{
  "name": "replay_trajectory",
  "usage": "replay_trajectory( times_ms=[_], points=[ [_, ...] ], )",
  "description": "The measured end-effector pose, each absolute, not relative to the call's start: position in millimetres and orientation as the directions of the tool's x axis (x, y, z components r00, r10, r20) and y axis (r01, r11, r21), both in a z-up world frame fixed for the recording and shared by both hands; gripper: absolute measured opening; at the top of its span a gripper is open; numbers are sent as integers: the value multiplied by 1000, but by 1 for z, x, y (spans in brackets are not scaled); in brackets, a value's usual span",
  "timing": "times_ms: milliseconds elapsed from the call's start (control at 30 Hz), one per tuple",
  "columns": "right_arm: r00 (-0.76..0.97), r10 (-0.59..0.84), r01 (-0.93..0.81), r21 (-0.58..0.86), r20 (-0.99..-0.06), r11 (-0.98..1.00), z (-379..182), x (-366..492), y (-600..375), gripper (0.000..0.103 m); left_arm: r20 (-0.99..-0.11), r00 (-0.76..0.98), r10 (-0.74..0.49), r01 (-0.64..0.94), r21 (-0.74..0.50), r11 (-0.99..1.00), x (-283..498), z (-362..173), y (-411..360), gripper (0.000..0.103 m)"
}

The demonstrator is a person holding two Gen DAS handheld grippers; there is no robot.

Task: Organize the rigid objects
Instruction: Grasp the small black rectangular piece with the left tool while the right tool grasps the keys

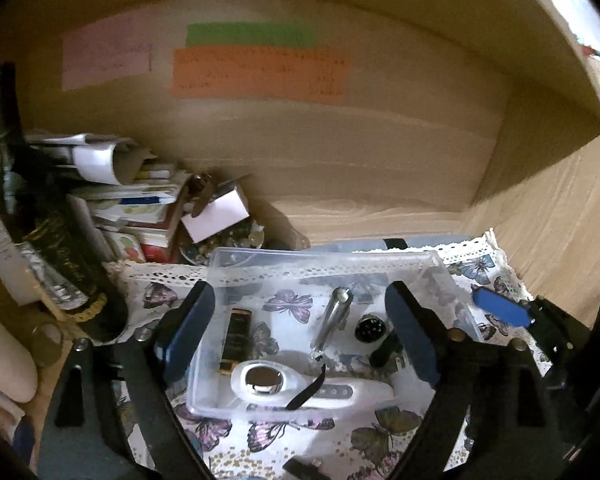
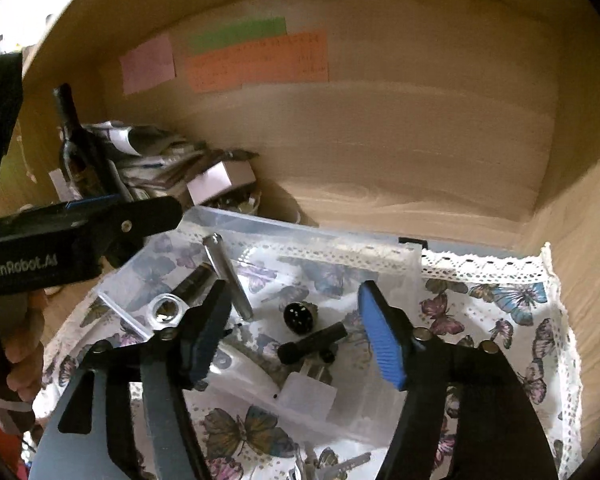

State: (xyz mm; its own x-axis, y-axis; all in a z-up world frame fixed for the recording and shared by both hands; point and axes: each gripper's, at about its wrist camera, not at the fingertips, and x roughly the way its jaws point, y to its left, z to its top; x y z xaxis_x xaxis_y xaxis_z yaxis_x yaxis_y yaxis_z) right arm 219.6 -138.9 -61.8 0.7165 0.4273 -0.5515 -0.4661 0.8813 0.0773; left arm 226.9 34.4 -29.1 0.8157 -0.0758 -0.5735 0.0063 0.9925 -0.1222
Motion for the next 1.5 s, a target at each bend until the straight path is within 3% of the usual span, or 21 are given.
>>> replay_trajectory(
  times_ms=[200, 567, 767, 1000, 1233, 1300, 1433, 1500],
  points=[
    [764, 407, -447, 44, -501, 894, -47, 196, -148, 83, -537, 842, -50, -6, -103, 995, 190, -21, 35, 98],
    [799, 365, -390, 50, -478, 920, -43, 164, -171, 84, -542, 840, -26, 17, -22, 1000, 136, -38, 27, 101],
    [804, 317, -342, 45, -502, 939, -54, 155, -181, 98, -611, 791, -38, 39, -12, 999, 123, -69, 26, 101],
    [753, 270, -324, 18, -600, 946, -86, 154, -187, 99, -737, 674, -52, 36, -38, 999, 134, -118, 32, 101],
    [644, 296, -349, 73, -705, 934, -124, 159, -189, 96, -781, 613, -118, 65, -99, 993, 148, -138, 29, 101],
    [625, 299, -357, 76, -721, 931, -130, 159, -188, 90, -783, 611, -115, 77, -85, 993, 152, -140, 24, 101],
    [585, 314, -374, 94, -748, 923, -140, 161, -185, 76, -798, 590, -126, 96, -86, 992, 160, -146, 19, 83],
    [570, 322, -382, 102, -756, 918, -143, 162, -182, 69, -811, 570, -135, 100, -94, 991, 165, -151, 17, 79]
  ],
)
